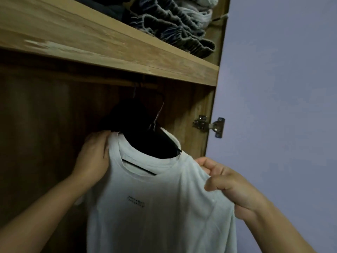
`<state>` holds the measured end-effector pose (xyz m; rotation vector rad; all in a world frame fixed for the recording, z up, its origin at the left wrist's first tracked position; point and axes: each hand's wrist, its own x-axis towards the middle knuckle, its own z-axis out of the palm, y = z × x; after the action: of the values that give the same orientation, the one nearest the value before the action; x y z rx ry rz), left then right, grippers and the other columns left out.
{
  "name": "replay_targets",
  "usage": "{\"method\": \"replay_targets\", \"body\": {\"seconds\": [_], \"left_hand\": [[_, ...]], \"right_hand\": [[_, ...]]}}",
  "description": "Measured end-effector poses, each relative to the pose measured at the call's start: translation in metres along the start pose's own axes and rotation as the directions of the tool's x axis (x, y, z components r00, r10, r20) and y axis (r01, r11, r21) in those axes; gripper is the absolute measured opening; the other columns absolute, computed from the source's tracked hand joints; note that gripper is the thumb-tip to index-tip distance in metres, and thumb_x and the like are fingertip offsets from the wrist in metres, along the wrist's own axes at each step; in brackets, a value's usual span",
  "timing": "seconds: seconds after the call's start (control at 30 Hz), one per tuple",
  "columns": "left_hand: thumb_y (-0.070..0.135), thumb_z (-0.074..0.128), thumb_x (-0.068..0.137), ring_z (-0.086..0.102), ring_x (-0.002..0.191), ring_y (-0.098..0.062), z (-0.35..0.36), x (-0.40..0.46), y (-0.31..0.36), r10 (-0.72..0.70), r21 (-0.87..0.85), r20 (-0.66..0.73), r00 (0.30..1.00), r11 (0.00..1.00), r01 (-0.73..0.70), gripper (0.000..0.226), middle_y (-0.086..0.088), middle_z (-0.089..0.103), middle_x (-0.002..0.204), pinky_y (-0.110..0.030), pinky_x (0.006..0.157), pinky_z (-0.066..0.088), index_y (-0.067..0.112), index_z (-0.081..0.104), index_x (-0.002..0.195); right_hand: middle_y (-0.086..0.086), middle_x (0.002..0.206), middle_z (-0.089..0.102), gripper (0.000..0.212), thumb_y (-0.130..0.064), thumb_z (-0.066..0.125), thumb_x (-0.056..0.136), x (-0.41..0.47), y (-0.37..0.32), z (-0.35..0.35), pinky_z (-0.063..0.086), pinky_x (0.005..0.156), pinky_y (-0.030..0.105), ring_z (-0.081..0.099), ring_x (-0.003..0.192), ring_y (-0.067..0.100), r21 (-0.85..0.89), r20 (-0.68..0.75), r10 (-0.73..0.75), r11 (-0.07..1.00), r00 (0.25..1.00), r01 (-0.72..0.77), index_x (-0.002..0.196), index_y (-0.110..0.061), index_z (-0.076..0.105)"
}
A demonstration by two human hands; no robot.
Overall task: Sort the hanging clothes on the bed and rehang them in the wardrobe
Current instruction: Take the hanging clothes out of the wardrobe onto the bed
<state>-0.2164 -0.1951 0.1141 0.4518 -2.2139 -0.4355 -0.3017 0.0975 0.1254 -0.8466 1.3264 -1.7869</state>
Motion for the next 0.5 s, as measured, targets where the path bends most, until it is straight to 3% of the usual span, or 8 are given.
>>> {"method": "replay_targets", "body": {"seconds": [0.13,0.23,0.3,0.33,0.4,0.5], "left_hand": [[0.014,0.047,0.095,0.029,0.136,-0.03,0.019,-0.023,0.024,0.076,0.066,0.06,0.995,0.995,-0.08,0.044,-0.013,0.042,0.143,-0.048,0.111,0.018,0.012,0.041,0.139],[0.02,0.054,0.092,0.041,0.128,-0.029,0.027,-0.042,0.053,0.141,0.069,0.083,0.986,0.987,-0.147,0.024,-0.013,0.059,0.12,-0.047,0.112,0.014,0.009,0.06,0.112],[0.029,0.054,0.09,0.057,0.095,-0.029,0.03,-0.057,0.074,0.203,0.041,0.12,0.972,0.977,-0.209,0.017,-0.006,0.062,0.082,-0.049,0.1,0.03,0.013,0.059,0.085],[0.03,0.055,0.089,0.056,0.079,-0.028,0.032,-0.068,0.087,0.213,0.002,0.157,0.964,0.976,-0.216,0.019,-0.002,0.057,0.069,-0.046,0.085,0.039,0.014,0.056,0.078],[0.022,0.062,0.088,0.056,0.068,-0.028,0.04,-0.091,0.115,0.21,-0.08,0.207,0.955,0.977,-0.198,0.017,-0.003,0.056,0.062,-0.036,0.062,0.038,0.014,0.055,0.074],[0.016,0.061,0.088,0.056,0.068,-0.03,0.057,-0.128,0.157,0.214,-0.177,0.193,0.958,0.968,-0.18,0.016,-0.008,0.061,0.066,-0.036,0.06,0.037,0.009,0.057,0.075]], "right_hand": [[0.017,0.084,0.064,0.047,0.015,0.043,0.056,-0.056,-0.004,-0.019,0.054,0.062,0.031,0.064,0.072,0.027,-0.039,-0.051,-0.019,0.999,0.998,0.017,0.098,0.0,0.057],[0.014,0.08,0.065,0.045,0.015,0.044,0.058,-0.106,-0.007,-0.033,0.053,0.062,0.029,0.064,0.07,0.024,-0.106,-0.093,-0.014,0.994,0.996,0.004,0.098,0.0,0.059],[0.013,0.079,0.067,0.043,0.015,0.043,0.06,-0.14,-0.006,-0.039,0.053,0.061,0.028,0.064,0.068,0.023,-0.13,-0.117,-0.004,0.991,0.993,-0.011,0.094,-0.002,0.062],[0.012,0.08,0.068,0.042,0.014,0.043,0.06,-0.16,-0.005,-0.043,0.053,0.062,0.028,0.064,0.069,0.022,-0.143,-0.138,0.001,0.99,0.99,-0.021,0.093,-0.003,0.062],[0.012,0.085,0.068,0.041,0.013,0.044,0.062,-0.202,-0.004,-0.053,0.052,0.065,0.028,0.064,0.072,0.022,-0.188,-0.198,0.002,0.981,0.98,-0.04,0.095,-0.003,0.063],[0.013,0.091,0.068,0.041,0.011,0.048,0.066,-0.264,-0.007,-0.065,0.052,0.071,0.029,0.065,0.078,0.022,-0.29,-0.308,-0.026,0.954,0.951,-0.068,0.098,-0.006,0.067]]}}
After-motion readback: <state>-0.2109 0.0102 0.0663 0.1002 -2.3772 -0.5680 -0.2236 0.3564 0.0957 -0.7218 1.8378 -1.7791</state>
